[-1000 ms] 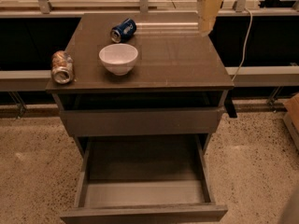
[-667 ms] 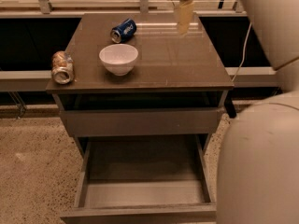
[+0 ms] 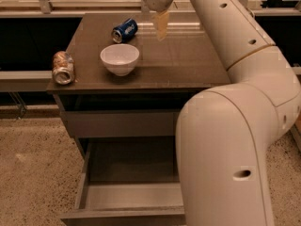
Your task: Place pepsi can into middle drawer
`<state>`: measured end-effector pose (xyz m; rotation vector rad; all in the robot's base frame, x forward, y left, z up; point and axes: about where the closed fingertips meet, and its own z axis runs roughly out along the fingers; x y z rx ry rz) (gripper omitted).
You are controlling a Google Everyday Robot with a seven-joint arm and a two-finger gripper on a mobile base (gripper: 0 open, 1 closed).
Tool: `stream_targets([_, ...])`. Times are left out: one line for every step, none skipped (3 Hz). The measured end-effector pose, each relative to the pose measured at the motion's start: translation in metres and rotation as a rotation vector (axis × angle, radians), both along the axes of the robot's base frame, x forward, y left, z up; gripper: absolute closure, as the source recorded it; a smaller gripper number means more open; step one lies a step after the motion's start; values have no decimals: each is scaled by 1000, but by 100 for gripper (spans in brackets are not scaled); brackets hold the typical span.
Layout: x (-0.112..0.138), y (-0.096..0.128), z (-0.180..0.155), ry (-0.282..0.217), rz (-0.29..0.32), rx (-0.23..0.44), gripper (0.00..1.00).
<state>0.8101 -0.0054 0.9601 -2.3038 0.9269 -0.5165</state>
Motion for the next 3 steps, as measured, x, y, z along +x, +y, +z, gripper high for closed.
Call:
stream_targets([30,26,-20,-73,72,-92,0])
stream_targets([53,49,-38,-127,147,-164,0])
stream_targets([69,74,-58,-145,225,-222,0])
